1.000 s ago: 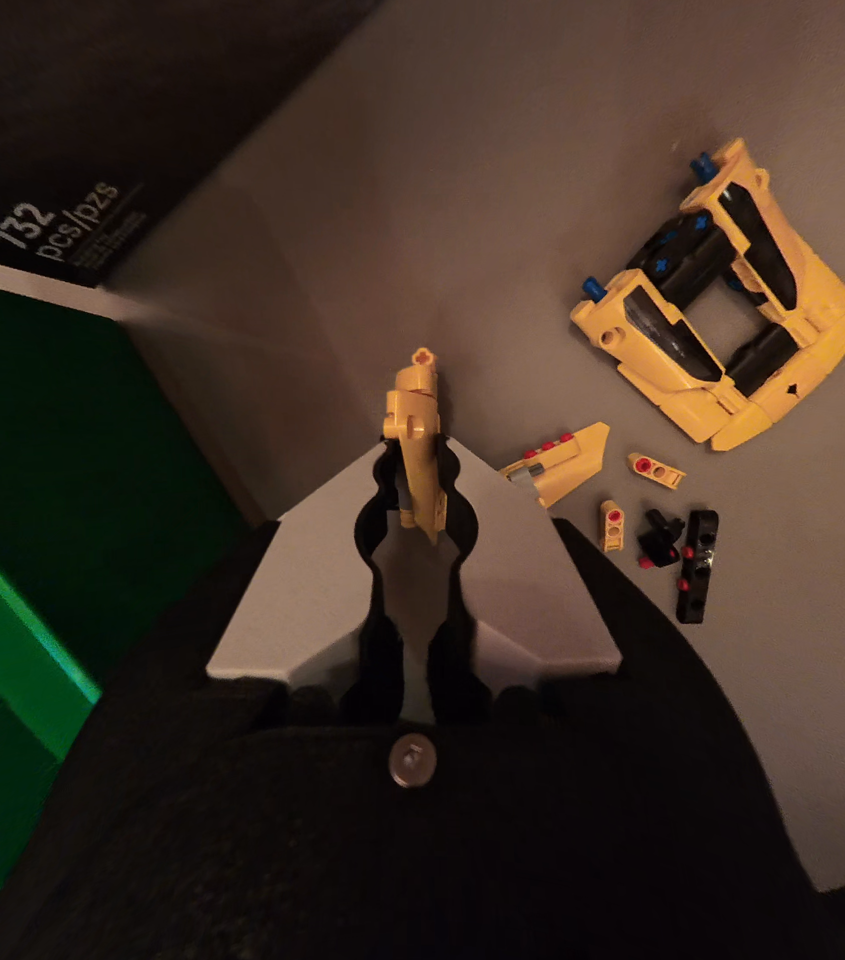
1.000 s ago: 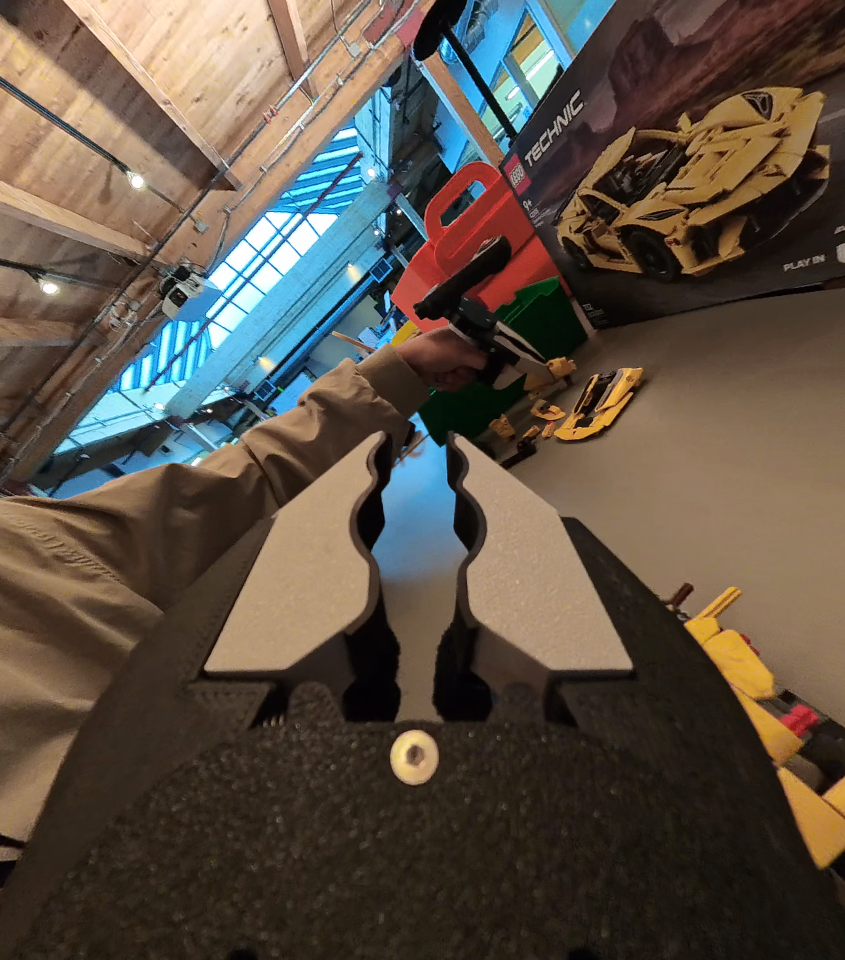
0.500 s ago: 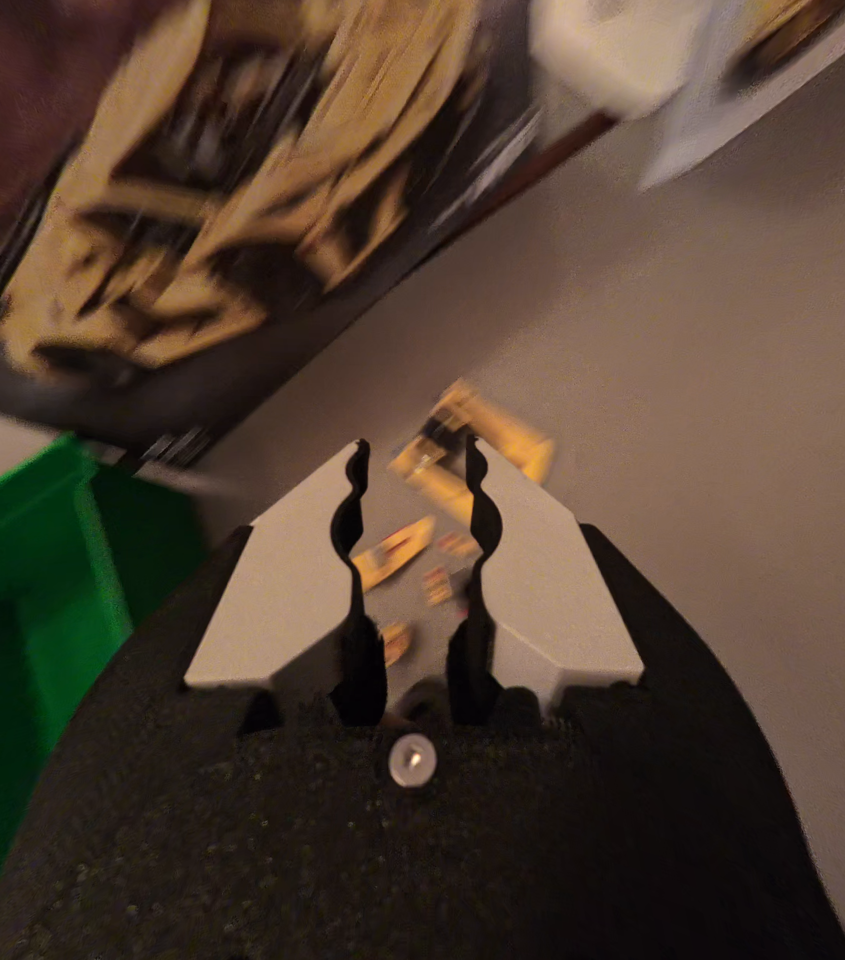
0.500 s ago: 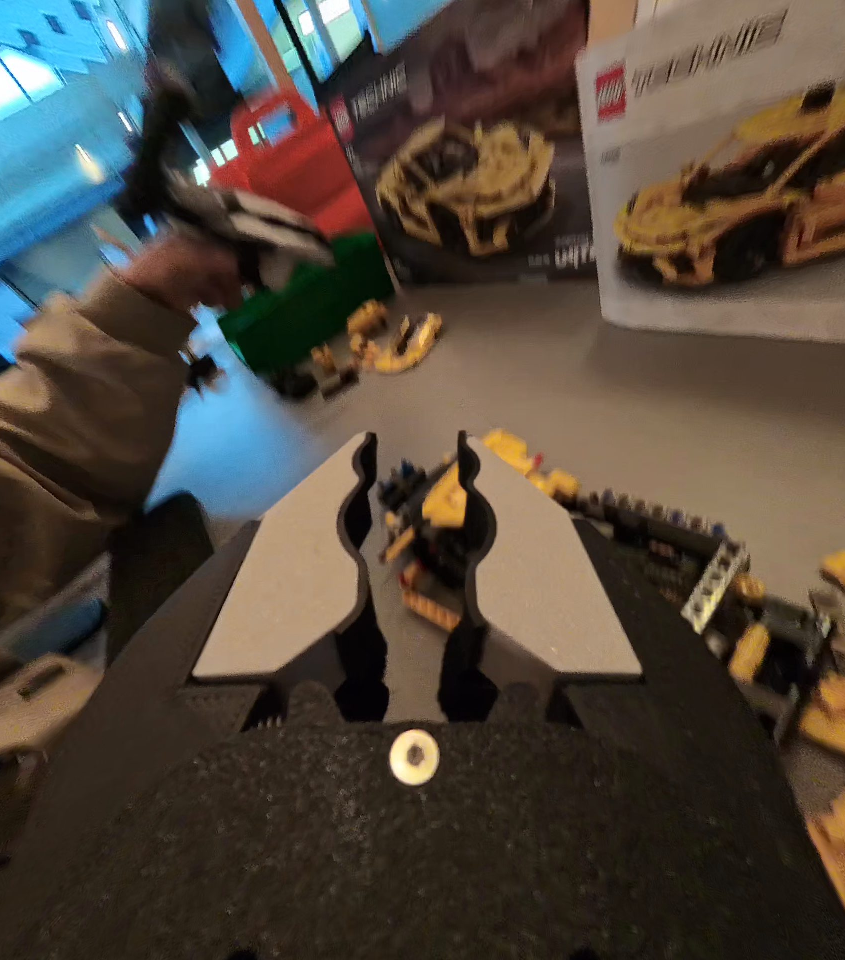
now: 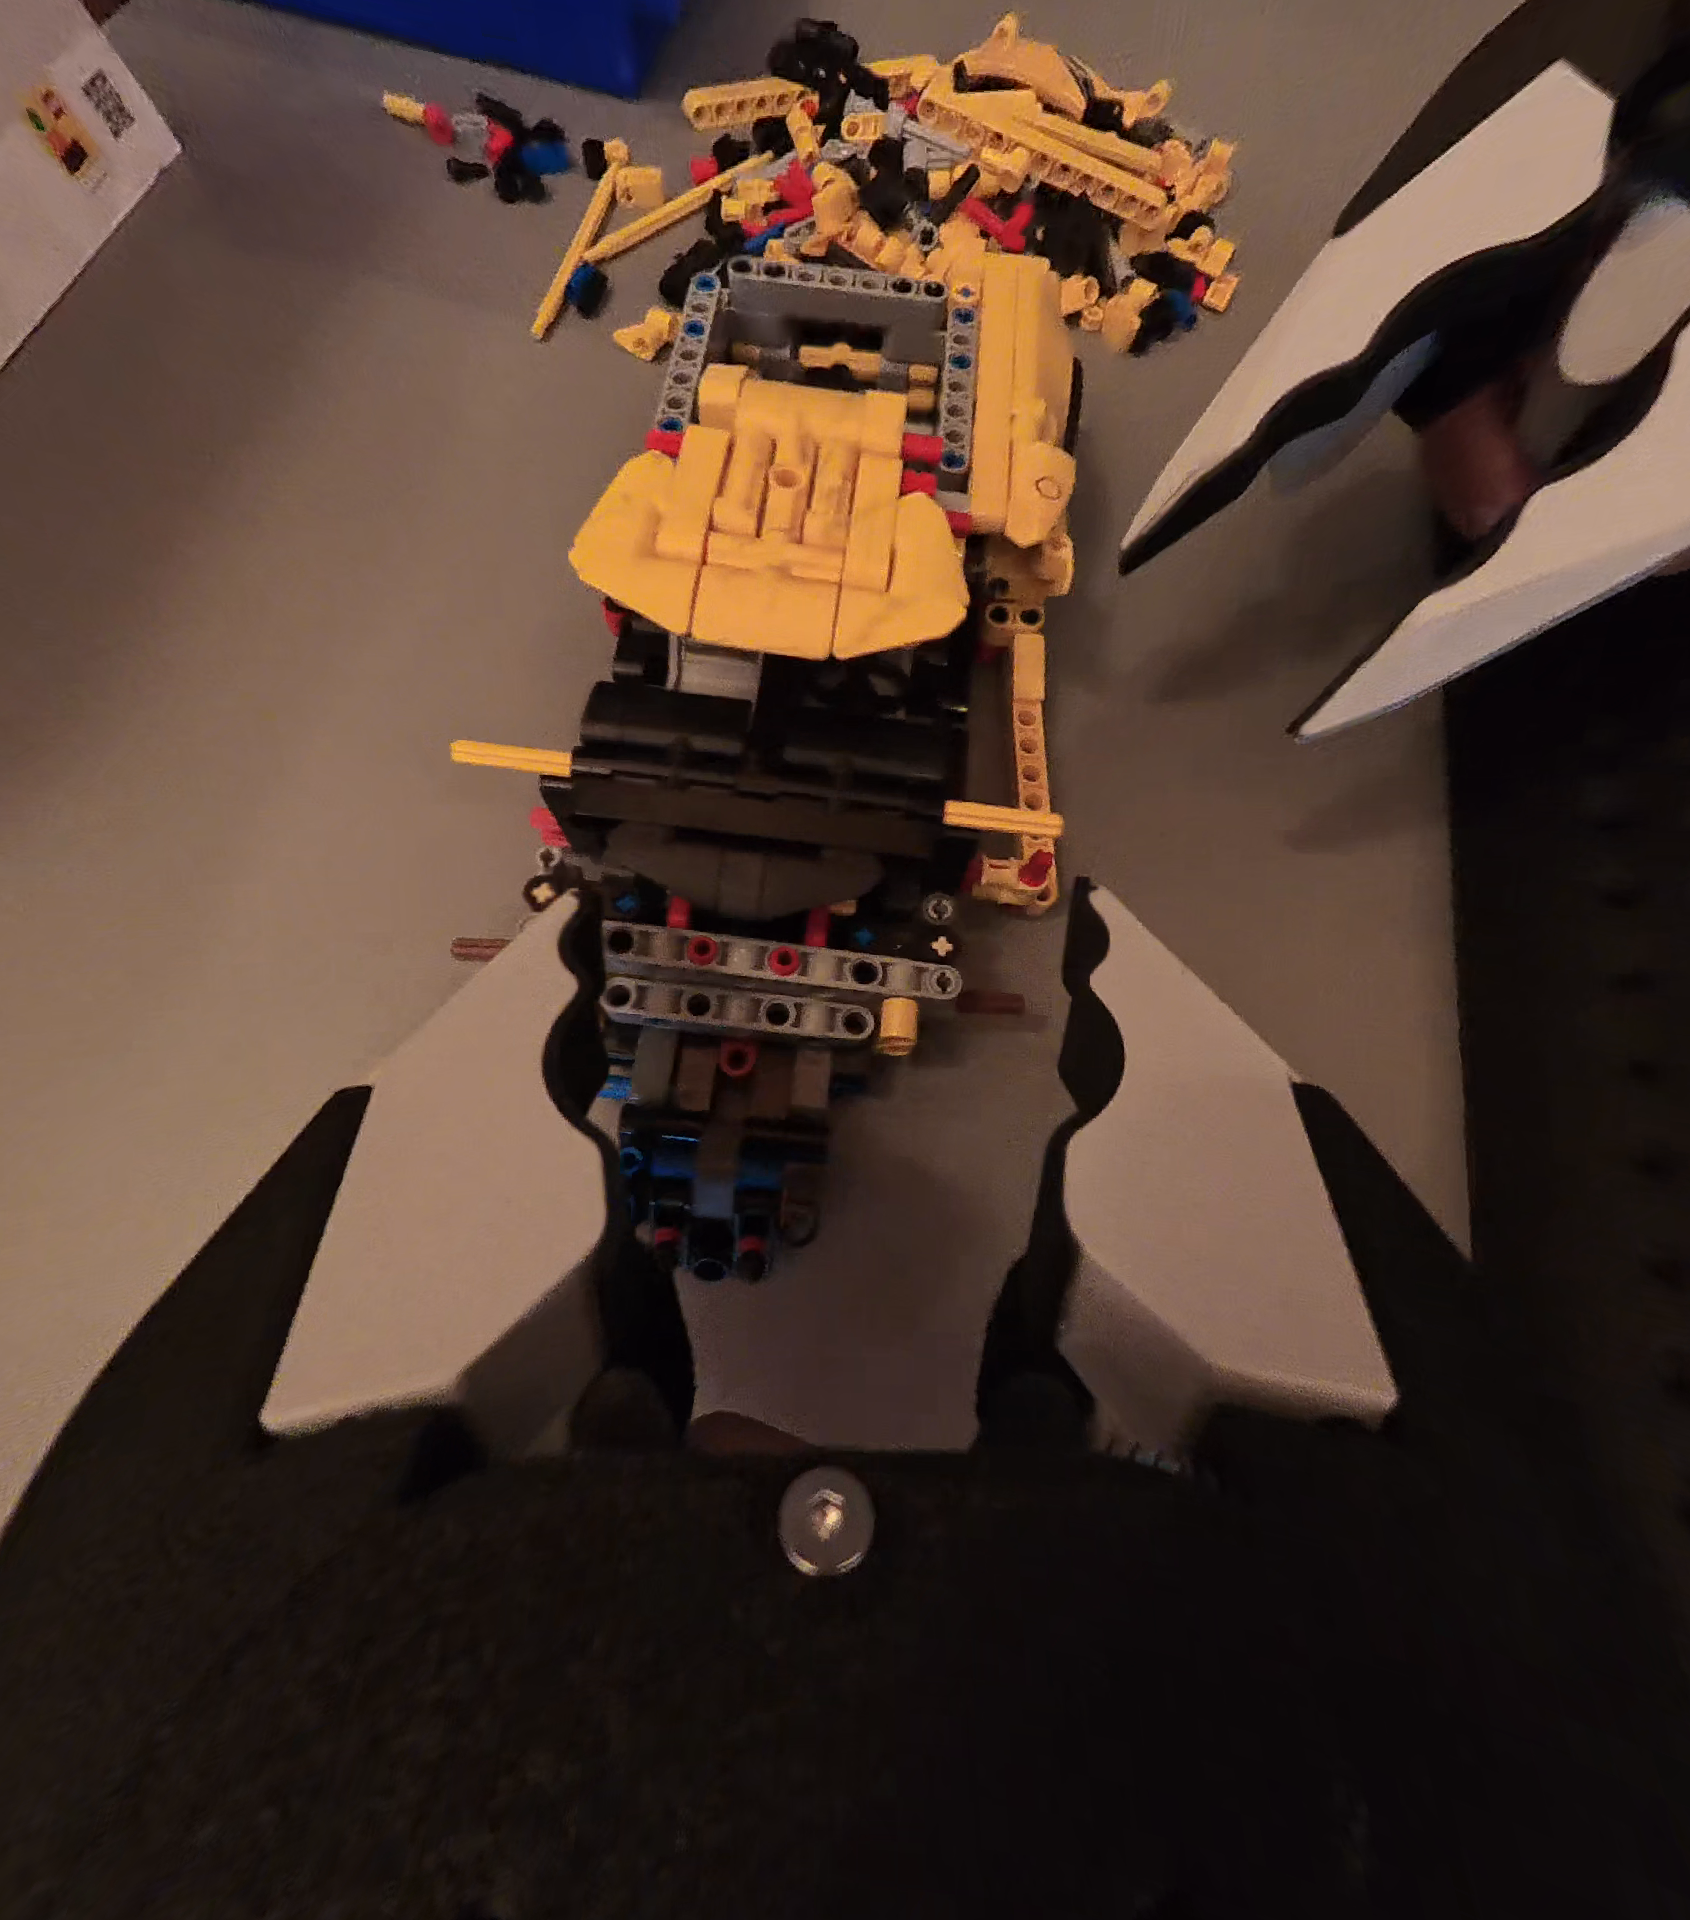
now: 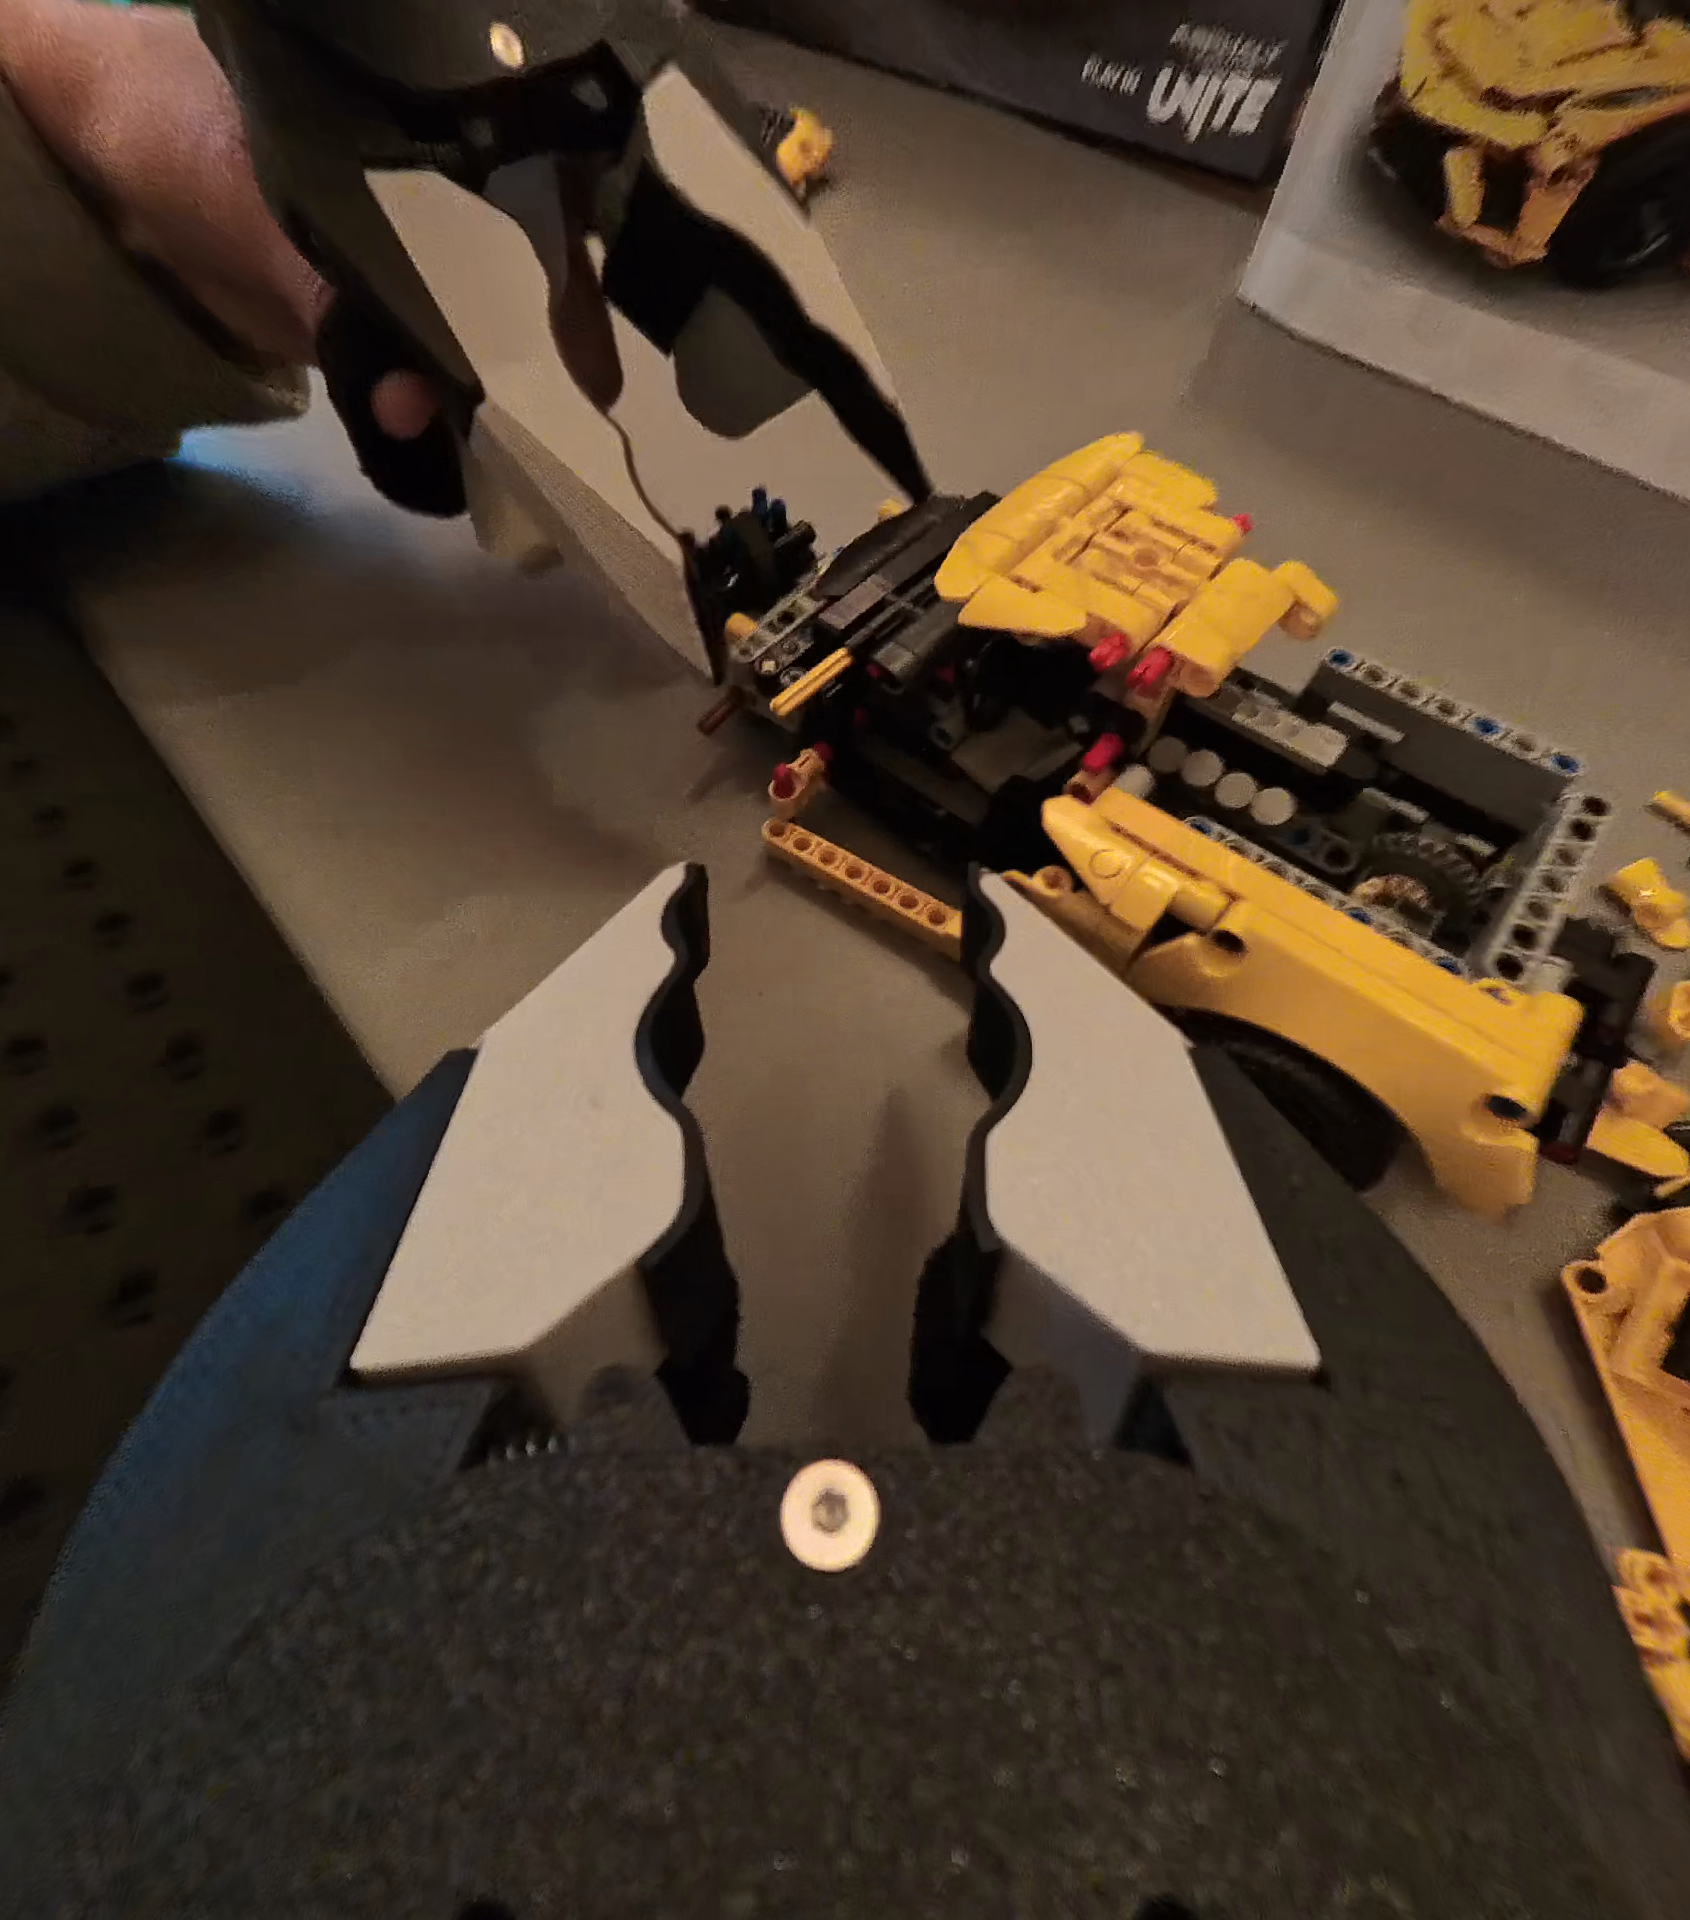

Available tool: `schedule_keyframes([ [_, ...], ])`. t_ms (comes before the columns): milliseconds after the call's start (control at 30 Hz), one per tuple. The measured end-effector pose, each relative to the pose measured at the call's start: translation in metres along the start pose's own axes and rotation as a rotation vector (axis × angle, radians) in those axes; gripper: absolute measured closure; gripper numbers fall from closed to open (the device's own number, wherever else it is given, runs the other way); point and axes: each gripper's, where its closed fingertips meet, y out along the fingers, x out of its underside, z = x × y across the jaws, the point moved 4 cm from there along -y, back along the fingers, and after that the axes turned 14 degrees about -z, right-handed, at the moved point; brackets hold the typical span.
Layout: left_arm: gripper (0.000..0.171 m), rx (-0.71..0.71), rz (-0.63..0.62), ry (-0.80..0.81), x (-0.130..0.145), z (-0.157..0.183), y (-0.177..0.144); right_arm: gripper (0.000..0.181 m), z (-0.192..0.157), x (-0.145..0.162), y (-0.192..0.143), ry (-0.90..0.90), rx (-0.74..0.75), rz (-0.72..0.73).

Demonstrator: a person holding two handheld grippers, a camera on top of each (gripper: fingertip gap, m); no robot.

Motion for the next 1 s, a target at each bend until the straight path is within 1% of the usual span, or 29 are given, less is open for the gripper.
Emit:
schedule_keyframes([
  [100, 0.084, -0.04, -0.007, 0.043, 0.004, 0.003, 0.008, 0.132, -0.01, 0.001, 0.022, -0.05, -0.006, -0.125],
  [167, 0.087, -0.084, -0.006, 0.051, 0.002, 0.0, 0.011, 0.132, -0.012, -0.003, 0.035, -0.035, 0.009, -0.161],
  [200, 0.092, -0.11, -0.007, 0.05, 0.002, -0.003, 0.012, 0.135, -0.013, -0.008, 0.04, -0.002, 0.015, -0.162],
  [233, 0.094, -0.121, -0.011, 0.056, 0.002, -0.006, 0.012, 0.147, -0.011, -0.011, 0.043, 0.046, 0.035, -0.165],
  [267, 0.099, -0.127, -0.006, 0.064, 0.003, -0.007, 0.012, 0.152, -0.011, -0.014, 0.045, 0.082, 0.031, -0.165],
  [300, 0.1, -0.122, 0.001, 0.062, 0.003, -0.008, 0.011, 0.155, -0.013, -0.016, 0.049, 0.118, 0.015, -0.166],
  [367, 0.1, -0.12, 0.021, 0.051, 0.004, -0.008, 0.012, 0.156, -0.016, -0.014, 0.056, 0.176, 0.003, -0.215],
  [433, 0.1, -0.143, 0.03, 0.063, 0.005, -0.007, 0.013, 0.155, -0.022, -0.016, 0.06, 0.192, 0.019, -0.233],
  [533, 0.1, -0.175, 0.047, 0.036, 0.004, -0.007, 0.014, 0.172, -0.018, -0.017, 0.062, 0.202, 0.17, -0.256],
  [600, 0.101, -0.207, 0.041, 0.044, 0.004, -0.006, 0.016, 0.174, -0.019, -0.016, 0.064, 0.198, 0.213, -0.279],
  [633, 0.101, -0.211, 0.04, 0.041, 0.004, -0.007, 0.016, 0.174, -0.02, -0.016, 0.064, 0.199, 0.222, -0.286],
  [733, 0.102, -0.221, 0.047, 0.047, 0.004, -0.007, 0.017, 0.175, -0.021, -0.014, 0.061, 0.288, 0.211, -0.292],
  [767, 0.103, -0.238, 0.043, 0.046, 0.004, -0.008, 0.017, 0.175, -0.025, -0.013, 0.061, 0.308, 0.176, -0.298],
  [800, 0.12, -0.286, 0.039, 0.05, 0.005, -0.013, 0.016, 0.176, -0.037, -0.013, 0.063, 0.347, 0.084, -0.304],
  [833, 0.133, -0.394, 0.026, 0.043, 0.007, -0.026, 0.014, 0.176, -0.043, -0.011, 0.062, 0.355, 0.069, -0.306],
  [867, 0.149, -0.43, 0.009, 0.06, 0.01, -0.034, 0.013, 0.176, -0.042, -0.008, 0.058, 0.329, 0.128, -0.315],
  [900, 0.149, -0.418, 0.016, 0.048, 0.012, -0.039, 0.011, 0.176, -0.04, -0.005, 0.055, 0.33, 0.146, -0.314],
  [933, 0.149, -0.365, 0.041, 0.034, 0.012, -0.039, 0.009, 0.176, -0.044, -0.004, 0.054, 0.349, 0.094, -0.301],
  [1000, 0.148, -0.283, 0.07, 0.018, 0.012, -0.035, 0.006, 0.176, -0.043, -0.008, 0.048, 0.356, 0.058, -0.239],
])
